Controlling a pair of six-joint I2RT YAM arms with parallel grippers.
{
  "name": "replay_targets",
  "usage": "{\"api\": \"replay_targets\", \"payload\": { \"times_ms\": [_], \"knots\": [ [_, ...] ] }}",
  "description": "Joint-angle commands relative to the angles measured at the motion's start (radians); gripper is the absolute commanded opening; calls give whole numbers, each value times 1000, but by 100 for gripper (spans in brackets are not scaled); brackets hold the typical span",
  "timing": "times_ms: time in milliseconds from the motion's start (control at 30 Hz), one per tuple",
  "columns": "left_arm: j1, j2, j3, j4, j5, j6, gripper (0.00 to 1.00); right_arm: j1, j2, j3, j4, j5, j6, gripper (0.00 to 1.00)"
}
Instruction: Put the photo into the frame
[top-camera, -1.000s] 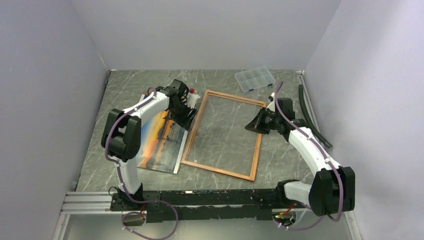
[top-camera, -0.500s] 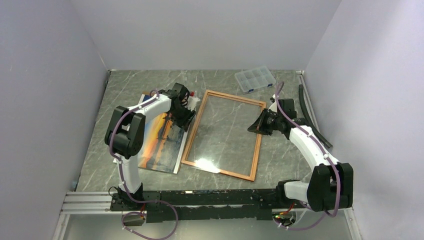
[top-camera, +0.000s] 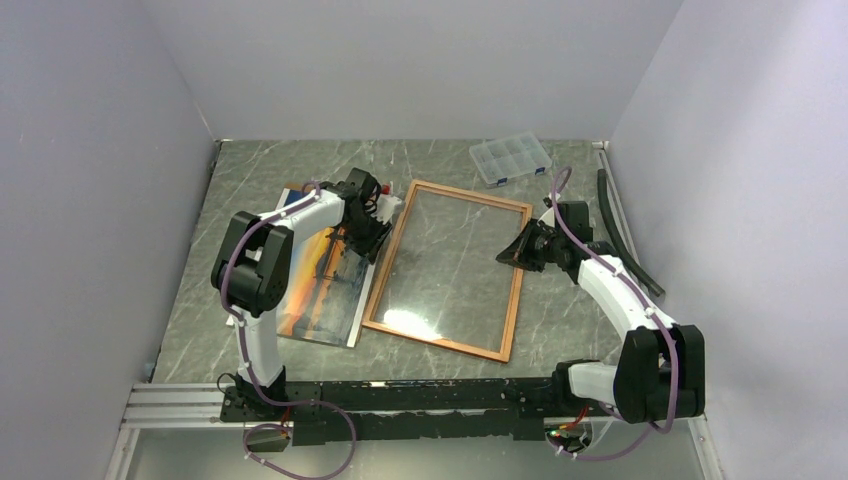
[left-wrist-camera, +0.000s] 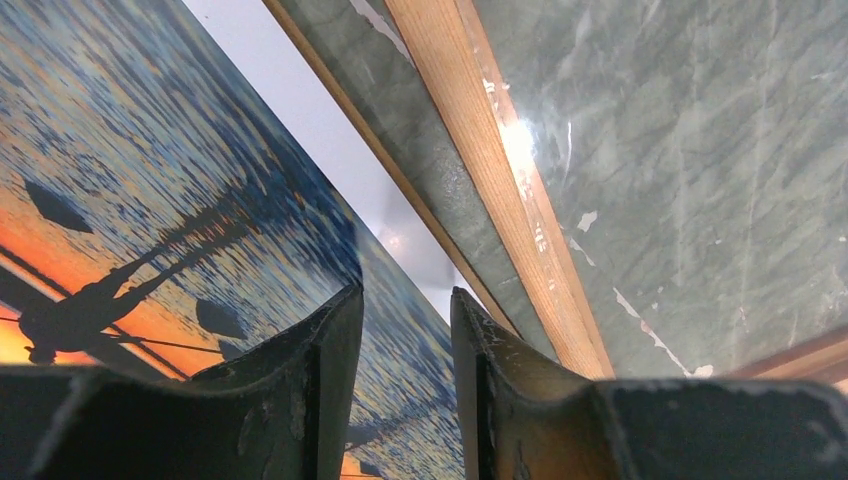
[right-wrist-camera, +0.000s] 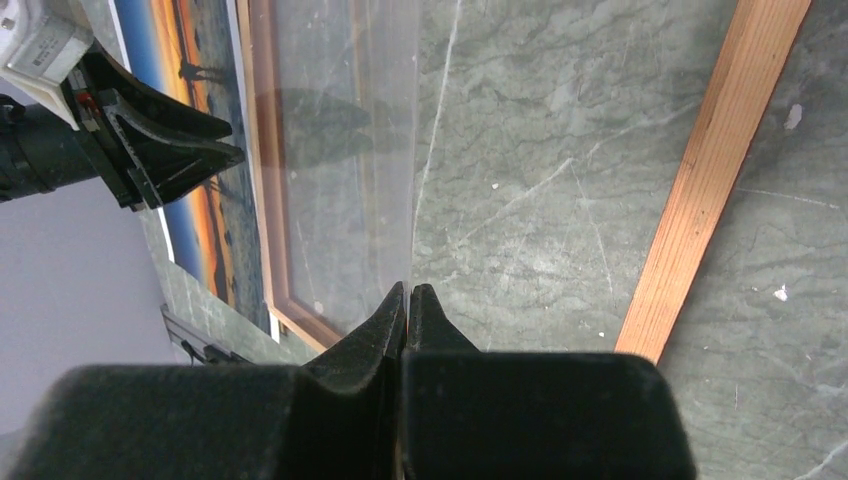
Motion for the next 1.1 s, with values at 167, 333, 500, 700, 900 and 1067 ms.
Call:
{"api": "replay_targets", "payload": {
  "times_ms": [167, 333, 500, 700, 900, 1067],
  "knots": [
    [-6, 4, -12, 21, 9, -1, 42, -12, 18, 24, 65, 29, -6, 0],
    [-6, 3, -14, 22, 7, 4, 41, -26, 73, 54, -1, 7, -30, 0],
    [-8, 0, -16, 24, 4, 6, 40, -37, 85, 72, -44, -6, -62, 0],
    [-9, 1, -10, 23, 9, 5, 40, -39, 86, 94, -21, -22, -64, 0],
    [-10, 4, -7, 19, 8, 6, 40, -38, 32, 93, 30, -65, -85, 0],
    [-12, 12, -1, 18, 11, 3, 39, -38, -26, 60, 86, -145, -73, 0]
  ]
}}
